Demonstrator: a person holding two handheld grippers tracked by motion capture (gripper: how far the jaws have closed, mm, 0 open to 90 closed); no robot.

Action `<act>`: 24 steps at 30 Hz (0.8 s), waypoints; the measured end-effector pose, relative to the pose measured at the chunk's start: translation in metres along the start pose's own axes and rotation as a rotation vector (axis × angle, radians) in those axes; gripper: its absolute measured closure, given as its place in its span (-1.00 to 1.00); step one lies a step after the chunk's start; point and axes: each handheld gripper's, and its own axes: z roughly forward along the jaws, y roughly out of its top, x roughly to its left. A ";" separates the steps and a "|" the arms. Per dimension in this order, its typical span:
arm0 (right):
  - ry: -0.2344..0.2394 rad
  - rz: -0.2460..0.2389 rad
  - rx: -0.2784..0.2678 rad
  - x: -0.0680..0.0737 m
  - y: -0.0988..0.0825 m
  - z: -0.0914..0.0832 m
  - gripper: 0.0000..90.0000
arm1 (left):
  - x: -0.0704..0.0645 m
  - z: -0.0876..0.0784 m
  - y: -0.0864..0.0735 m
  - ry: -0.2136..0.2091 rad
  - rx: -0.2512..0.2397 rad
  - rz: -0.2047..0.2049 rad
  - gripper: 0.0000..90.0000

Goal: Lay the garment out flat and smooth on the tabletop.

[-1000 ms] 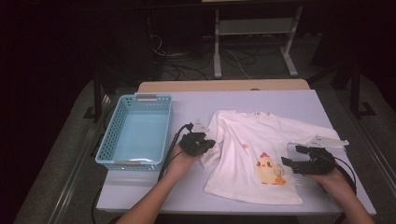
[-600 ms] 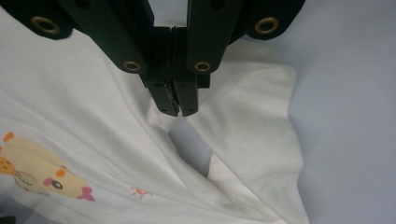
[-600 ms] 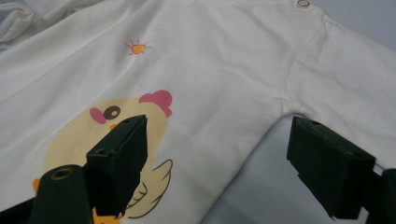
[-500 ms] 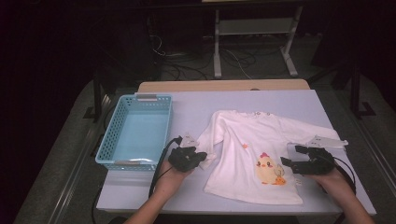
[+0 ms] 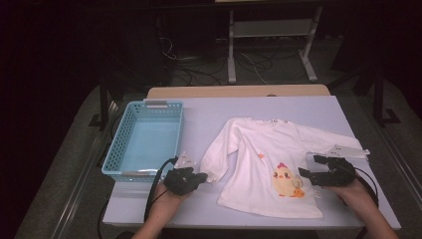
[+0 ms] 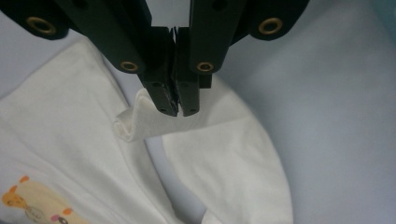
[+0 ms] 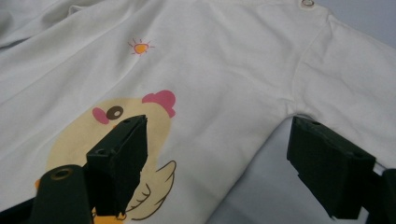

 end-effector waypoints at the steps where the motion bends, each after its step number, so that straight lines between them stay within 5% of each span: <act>1: 0.000 0.000 -0.001 0.000 0.000 0.000 -0.57 | 0.000 -0.001 -0.002 -0.002 0.000 -0.005 0.84; 18: 0.000 -0.011 0.009 0.001 -0.001 0.002 -0.57 | -0.007 -0.024 0.004 0.011 -0.115 0.036 0.02; 24: 0.003 -0.016 0.010 0.001 -0.002 0.001 -0.57 | -0.008 -0.016 0.003 0.008 -0.077 0.033 -0.15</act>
